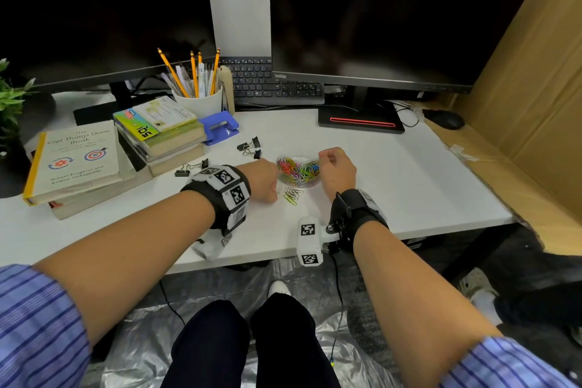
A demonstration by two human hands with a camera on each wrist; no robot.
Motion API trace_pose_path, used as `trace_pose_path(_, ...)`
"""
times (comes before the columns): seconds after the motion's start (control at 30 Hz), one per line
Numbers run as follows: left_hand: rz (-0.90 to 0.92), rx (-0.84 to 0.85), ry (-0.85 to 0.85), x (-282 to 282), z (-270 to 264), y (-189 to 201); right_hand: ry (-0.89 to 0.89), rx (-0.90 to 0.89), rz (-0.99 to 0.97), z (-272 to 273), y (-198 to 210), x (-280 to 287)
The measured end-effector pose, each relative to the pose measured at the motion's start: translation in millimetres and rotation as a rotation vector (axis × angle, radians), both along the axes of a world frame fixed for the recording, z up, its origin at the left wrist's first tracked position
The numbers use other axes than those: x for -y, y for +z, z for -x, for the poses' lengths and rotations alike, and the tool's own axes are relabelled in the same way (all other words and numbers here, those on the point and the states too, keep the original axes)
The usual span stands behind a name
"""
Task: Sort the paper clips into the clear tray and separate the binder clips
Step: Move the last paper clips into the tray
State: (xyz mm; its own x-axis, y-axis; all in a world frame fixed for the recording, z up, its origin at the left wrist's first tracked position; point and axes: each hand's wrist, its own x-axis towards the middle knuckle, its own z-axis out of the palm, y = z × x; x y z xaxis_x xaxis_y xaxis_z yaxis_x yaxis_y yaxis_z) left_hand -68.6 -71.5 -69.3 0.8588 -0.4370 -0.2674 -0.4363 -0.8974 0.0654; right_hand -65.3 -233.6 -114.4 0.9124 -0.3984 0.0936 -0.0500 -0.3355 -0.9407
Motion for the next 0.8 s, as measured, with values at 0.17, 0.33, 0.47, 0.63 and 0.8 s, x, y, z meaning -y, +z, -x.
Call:
trace_pose_path(0.17,-0.027,-0.022,-0.041,-0.9,0.7,5.2,-0.002,-0.004,0.0,-0.5,0.2,0.3)
trace_pose_path(0.33,0.344,0.055,0.064,10.2,-7.1,26.0,-0.011,-0.022,-0.032,-2.5,-1.0,0.7)
trace_pose_path(0.47,0.381,0.136,0.09,36.2,-17.3,32.6,-0.019,-0.012,-0.025,-3.2,0.0,0.6)
trace_pose_path(0.63,0.348,0.16,0.04,37.8,-25.4,23.0,-0.026,-0.009,-0.039,-4.1,-1.5,0.6)
trace_pose_path(0.8,0.197,0.055,-0.192,21.9,-4.4,21.9,-0.017,-0.009,-0.034,-5.4,-2.2,1.6)
